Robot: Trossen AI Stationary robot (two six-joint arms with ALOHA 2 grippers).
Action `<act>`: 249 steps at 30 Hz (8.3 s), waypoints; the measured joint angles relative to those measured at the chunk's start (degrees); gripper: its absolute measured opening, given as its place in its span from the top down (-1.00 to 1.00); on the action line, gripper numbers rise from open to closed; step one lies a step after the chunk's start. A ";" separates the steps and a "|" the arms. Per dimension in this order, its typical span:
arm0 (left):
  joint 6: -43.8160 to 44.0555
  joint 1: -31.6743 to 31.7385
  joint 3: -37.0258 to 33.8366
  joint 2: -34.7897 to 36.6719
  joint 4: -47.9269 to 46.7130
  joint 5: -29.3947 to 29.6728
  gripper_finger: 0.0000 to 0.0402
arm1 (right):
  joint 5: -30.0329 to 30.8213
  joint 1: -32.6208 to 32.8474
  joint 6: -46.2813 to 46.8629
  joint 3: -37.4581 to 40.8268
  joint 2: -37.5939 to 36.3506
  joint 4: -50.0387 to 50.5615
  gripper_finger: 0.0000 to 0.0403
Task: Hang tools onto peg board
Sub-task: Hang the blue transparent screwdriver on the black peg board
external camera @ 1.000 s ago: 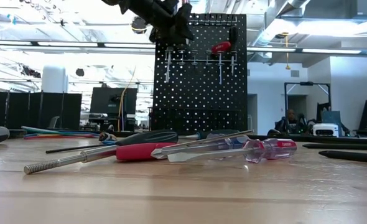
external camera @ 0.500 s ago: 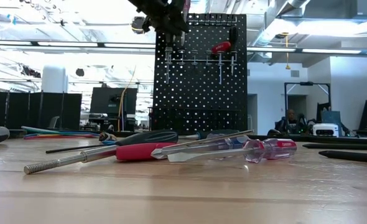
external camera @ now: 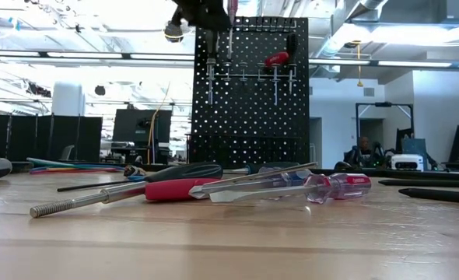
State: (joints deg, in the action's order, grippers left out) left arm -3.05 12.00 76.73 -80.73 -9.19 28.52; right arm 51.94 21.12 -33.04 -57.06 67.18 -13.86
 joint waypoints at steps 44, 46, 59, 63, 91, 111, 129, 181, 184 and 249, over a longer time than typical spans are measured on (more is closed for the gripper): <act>2.22 -24.29 -43.32 1.62 35.97 10.33 0.21 | -27.61 -9.95 32.45 0.22 17.96 23.28 -0.42; 1.05 -23.89 -43.30 1.62 37.10 10.33 0.21 | -31.72 -10.61 33.68 0.22 19.63 23.84 -0.42; 3.21 -23.01 -43.29 1.62 35.48 10.26 0.21 | -44.48 -9.63 34.89 0.20 36.29 20.68 -0.42; 5.25 -23.01 -43.28 1.62 32.64 10.24 0.21 | -49.21 -11.99 33.82 0.21 36.39 21.18 -0.42; 10.14 -24.51 -43.25 1.62 29.69 8.73 0.21 | -59.45 -13.87 36.63 17.08 26.18 13.74 -0.42; 10.60 -24.34 -43.25 1.60 29.24 7.69 0.21 | -59.38 -13.95 29.87 17.05 35.17 0.32 0.03; 6.06 -24.38 -43.25 1.12 30.32 0.06 0.21 | -54.04 -13.37 37.21 17.22 21.67 20.11 0.42; 3.04 -25.15 -29.51 -21.26 19.29 -0.36 0.98 | -47.77 -10.44 49.47 24.52 3.01 27.06 -0.06; 3.37 -24.68 -32.23 -17.42 26.24 0.38 0.98 | -43.44 -7.72 50.88 31.50 1.78 13.20 -0.06; 5.57 8.24 -3.50 -17.72 53.20 0.73 0.97 | -31.26 -4.76 40.02 40.30 17.53 -34.64 -0.07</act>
State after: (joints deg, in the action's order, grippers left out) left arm 2.51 20.24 73.23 -98.45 44.01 29.26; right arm 20.69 16.36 6.98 -16.75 84.71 -48.50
